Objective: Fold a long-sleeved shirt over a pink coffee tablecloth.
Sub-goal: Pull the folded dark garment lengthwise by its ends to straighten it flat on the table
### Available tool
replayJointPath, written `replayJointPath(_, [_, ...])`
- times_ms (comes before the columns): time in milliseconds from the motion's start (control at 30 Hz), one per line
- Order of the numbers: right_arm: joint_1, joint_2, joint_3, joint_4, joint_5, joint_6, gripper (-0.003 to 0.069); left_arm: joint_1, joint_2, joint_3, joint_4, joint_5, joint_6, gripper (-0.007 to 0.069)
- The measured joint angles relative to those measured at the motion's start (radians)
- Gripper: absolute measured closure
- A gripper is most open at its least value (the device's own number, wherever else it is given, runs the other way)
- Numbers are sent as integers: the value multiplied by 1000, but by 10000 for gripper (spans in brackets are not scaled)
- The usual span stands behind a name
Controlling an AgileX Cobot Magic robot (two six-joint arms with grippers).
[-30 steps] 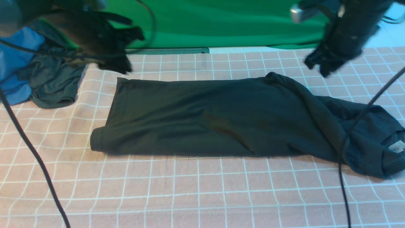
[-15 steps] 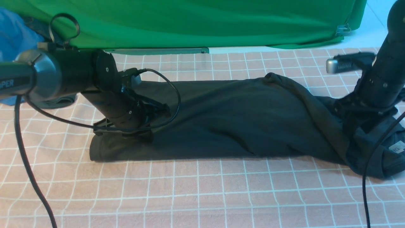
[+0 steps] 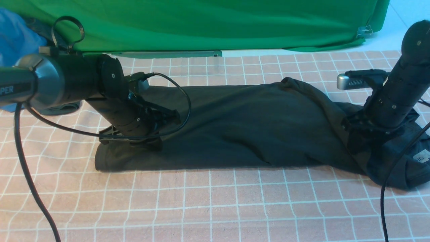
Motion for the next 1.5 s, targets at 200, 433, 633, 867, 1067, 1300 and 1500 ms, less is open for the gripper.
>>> replayJointPath(200, [0,-23,-1,-34,0,-23,582,0,0,0,0,1,0,611])
replayJointPath(433, [-30,-59,-104,-133,-7,-70,582,0,0,0,0,3,0,611])
replayJointPath(633, [-80,-51,-160,-143,-74,-134,582,0,0,0,0,5,1,611])
replayJointPath(867, [-117,6,-170,-144,-127,-168,573,0,0,0,-1,20,5,611])
replayJointPath(1067, [-138,24,-170,-158,-263,-171,463,0,0,0,-2,41,6,611])
replayJointPath(1300, [-140,25,-204,-266,-260,-51,273,0,0,0,-9,67,14,611])
replayJointPath(1500, [-140,13,-318,-267,128,71,386,2,0,0,-32,77,25,611])
